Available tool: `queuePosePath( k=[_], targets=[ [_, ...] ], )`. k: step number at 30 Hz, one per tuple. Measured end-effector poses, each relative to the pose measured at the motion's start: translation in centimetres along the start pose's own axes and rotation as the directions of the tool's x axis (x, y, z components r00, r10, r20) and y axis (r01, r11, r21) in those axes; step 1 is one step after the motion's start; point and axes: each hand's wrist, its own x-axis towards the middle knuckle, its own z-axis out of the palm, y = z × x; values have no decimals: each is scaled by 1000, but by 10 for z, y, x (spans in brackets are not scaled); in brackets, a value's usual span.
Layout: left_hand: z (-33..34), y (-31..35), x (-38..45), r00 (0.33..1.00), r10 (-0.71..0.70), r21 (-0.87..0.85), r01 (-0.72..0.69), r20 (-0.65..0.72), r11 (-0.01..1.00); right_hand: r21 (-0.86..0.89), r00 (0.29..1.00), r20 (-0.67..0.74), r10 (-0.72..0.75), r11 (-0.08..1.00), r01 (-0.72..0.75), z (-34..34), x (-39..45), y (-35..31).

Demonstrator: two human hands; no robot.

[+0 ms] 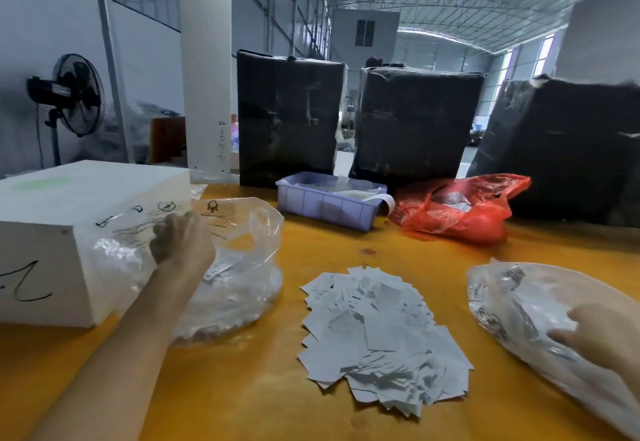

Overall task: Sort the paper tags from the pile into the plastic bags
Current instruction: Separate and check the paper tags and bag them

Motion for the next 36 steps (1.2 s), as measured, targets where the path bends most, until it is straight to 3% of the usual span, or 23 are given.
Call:
queuePosePath(
  k=[3,7,10,13,14,16,18,19,20,22,23,25,28,36],
  targets=[
    [-1,13,-1,980,82,-131,-107,-183,986,185,999,-54,7,983,4,-6,-18,-11],
    [-1,60,-35,871,369,-308,-466,-323,830,385,992,-104,77,923,-31,-9,-20,-1],
    [8,86,-69,804,524,-377,-595,-281,710,451,987,-126,102,892,-34,-19,-16,3],
    [23,105,-97,741,645,-534,-628,-187,566,611,946,-284,153,790,55,-38,-16,3],
    [26,109,-104,725,669,-597,-613,-165,517,701,937,-313,155,703,118,-48,-19,-2],
    [32,116,-114,727,679,-743,-510,-103,433,898,961,-266,70,380,221,-67,-33,-20],
    [31,123,-122,748,661,-905,-243,54,348,980,973,-165,-163,84,180,-82,-52,-45],
    [31,126,-126,738,657,-956,-60,151,287,989,950,-126,-286,32,141,-84,-62,-58],
    [32,129,-127,701,666,-963,131,256,234,993,914,-95,-395,21,112,-84,-71,-72],
    [30,132,-129,557,712,-873,461,427,162,996,843,-35,-537,51,74,-77,-86,-98],
    [29,131,-129,491,733,-822,546,470,161,994,820,-15,-572,77,72,-72,-92,-109],
    [30,128,-125,442,761,-825,525,475,210,987,804,-12,-594,122,104,-63,-99,-122],
    [33,121,-126,493,756,-891,366,430,269,985,820,-34,-571,117,123,-54,-101,-127],
    [44,118,-119,643,590,-869,423,488,258,987,853,24,-521,148,63,-55,-99,-124]
  ],
)
